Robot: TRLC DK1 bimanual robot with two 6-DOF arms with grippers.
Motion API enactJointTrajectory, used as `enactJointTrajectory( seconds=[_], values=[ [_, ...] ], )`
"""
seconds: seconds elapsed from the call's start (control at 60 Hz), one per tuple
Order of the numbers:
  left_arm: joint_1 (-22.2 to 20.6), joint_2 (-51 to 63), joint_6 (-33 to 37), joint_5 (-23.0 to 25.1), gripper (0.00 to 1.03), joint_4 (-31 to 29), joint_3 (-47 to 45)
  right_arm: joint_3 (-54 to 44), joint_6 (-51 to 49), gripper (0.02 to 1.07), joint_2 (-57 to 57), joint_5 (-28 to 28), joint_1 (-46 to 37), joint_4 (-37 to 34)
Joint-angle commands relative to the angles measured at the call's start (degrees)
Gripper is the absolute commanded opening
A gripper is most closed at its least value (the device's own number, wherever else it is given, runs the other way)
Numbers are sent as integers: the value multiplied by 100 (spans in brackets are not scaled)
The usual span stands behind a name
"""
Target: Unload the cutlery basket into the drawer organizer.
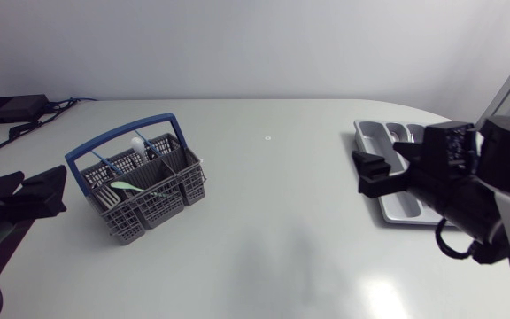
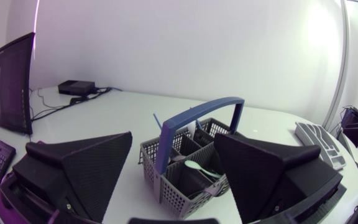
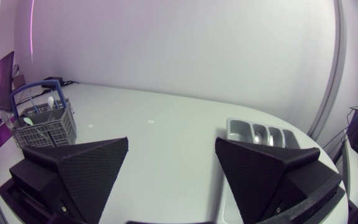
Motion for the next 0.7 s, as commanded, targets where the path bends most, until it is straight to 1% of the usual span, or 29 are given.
enactJointTrajectory(
  seconds=[0.0,0.067,0.083,0.117,0.133,0.167,0.2,0.267,0.317,0.4,0.417,0.433,0.45,0.517,0.55,0.567,0.6,0.683],
  values=[
    [184,556,-171,1,91,-195,492,507,197,102,663,76,334,-33],
    [315,1048,-153,45,91,-459,800,964,197,102,1226,155,642,-235],
    [333,1145,-136,45,91,-521,870,1149,197,102,1446,190,738,-376],
    [421,1435,-39,36,91,-793,1090,1377,197,102,1718,217,844,-551],
    [500,1663,67,45,91,-995,1266,1606,197,102,1964,217,905,-736],
    [570,1830,163,45,91,-1110,1380,1896,188,102,2263,217,1002,-1008],
    [667,2059,436,80,91,-1259,1538,2151,162,102,2527,199,1090,-1228],
    [825,2261,1077,405,91,-1320,1626,2485,-41,102,2940,-29,1231,-1404],
    [983,2393,1244,564,91,-1356,1661,2669,-190,102,3186,-381,1239,-1457],
    [1063,2560,1323,739,91,-1382,1679,3012,-295,102,3599,-1110,1169,-1597],
    [1124,2648,1376,836,91,-1417,1696,3100,-295,102,3678,-1207,1160,-1641],
    [1150,2665,1376,871,91,-1426,1705,3285,-287,102,3827,-1251,1169,-1756],
    [1309,2780,1420,1091,91,-1452,1723,3399,-295,102,3933,-1251,1178,-1826],
    [1528,2982,1473,1328,91,-1452,1749,3830,-295,102,4267,-1251,1266,-2081],
    [1660,3166,1517,1495,91,-1461,1811,4084,-287,99,4460,-1260,1327,-2213],
    [1704,3202,1534,1522,91,-1470,1811,4313,-287,96,4636,-1260,1398,-2283],
    [1915,3483,1605,1759,91,-1470,1890,4585,-269,96,4838,-1260,1486,-2397],
    [2100,3729,1710,1943,91,-1461,1951,5253,-243,96,5348,-1251,1696,-2766]
  ],
)
